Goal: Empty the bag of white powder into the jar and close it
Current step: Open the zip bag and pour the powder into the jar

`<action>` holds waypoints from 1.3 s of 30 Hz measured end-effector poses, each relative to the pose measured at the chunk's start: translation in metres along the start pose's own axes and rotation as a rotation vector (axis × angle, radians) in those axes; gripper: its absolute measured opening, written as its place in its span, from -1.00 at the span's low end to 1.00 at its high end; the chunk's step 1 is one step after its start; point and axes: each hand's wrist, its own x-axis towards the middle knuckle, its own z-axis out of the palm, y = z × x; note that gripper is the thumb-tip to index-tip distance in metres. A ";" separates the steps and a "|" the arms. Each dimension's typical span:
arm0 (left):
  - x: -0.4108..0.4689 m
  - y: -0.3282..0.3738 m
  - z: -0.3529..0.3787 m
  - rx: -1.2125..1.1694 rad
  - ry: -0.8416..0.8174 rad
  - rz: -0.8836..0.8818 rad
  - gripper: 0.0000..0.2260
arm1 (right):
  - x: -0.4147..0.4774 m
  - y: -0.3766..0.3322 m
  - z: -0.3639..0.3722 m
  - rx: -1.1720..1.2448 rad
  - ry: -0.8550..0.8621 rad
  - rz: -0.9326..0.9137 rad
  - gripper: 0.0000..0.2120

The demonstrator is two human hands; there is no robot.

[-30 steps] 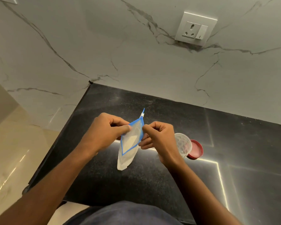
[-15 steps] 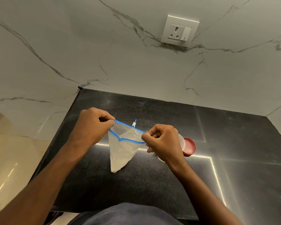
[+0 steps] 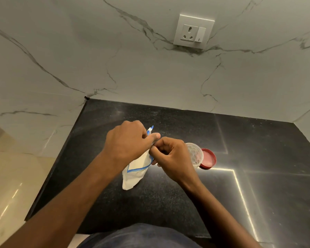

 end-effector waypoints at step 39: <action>0.033 0.148 -0.003 -0.928 0.143 0.469 -0.83 | -0.041 0.086 -0.192 0.866 0.603 0.469 -0.56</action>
